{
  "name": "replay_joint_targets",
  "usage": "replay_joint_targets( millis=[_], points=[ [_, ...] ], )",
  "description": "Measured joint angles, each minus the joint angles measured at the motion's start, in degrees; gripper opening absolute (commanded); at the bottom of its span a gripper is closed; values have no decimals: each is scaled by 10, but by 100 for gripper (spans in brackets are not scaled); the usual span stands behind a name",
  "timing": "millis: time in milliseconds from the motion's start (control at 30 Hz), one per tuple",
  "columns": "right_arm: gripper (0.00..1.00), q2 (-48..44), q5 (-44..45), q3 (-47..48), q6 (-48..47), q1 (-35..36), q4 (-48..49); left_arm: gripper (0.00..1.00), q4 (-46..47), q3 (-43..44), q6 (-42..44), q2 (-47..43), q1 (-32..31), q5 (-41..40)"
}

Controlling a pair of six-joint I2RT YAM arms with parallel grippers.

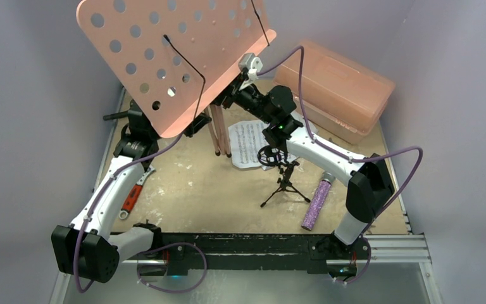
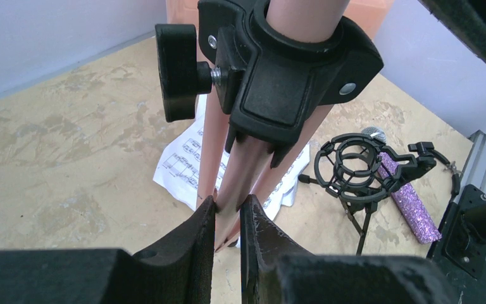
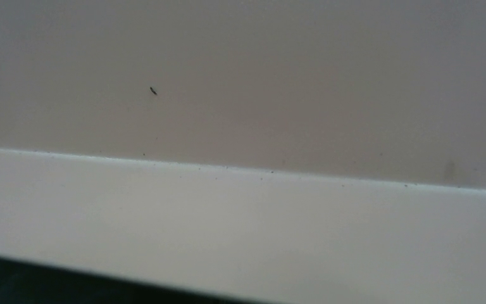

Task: Set up the instrument practice props

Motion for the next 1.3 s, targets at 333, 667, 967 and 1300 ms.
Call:
replay_joint_targets(
  millis=[333, 667, 967, 1300],
  points=[
    [0, 4, -8, 11, 7, 0, 4, 0, -42, 21, 33, -5, -1, -19],
    [0, 22, -21, 47, 10, 1, -8, 0, -45, 22, 32, -17, -2, -58],
    [0, 37, -29, 68, 15, 3, -15, 0, -57, 22, 32, -26, -4, -89],
    [0, 50, -30, 94, 28, 4, -26, 0, -68, 17, 33, -47, -6, -127]
  ],
)
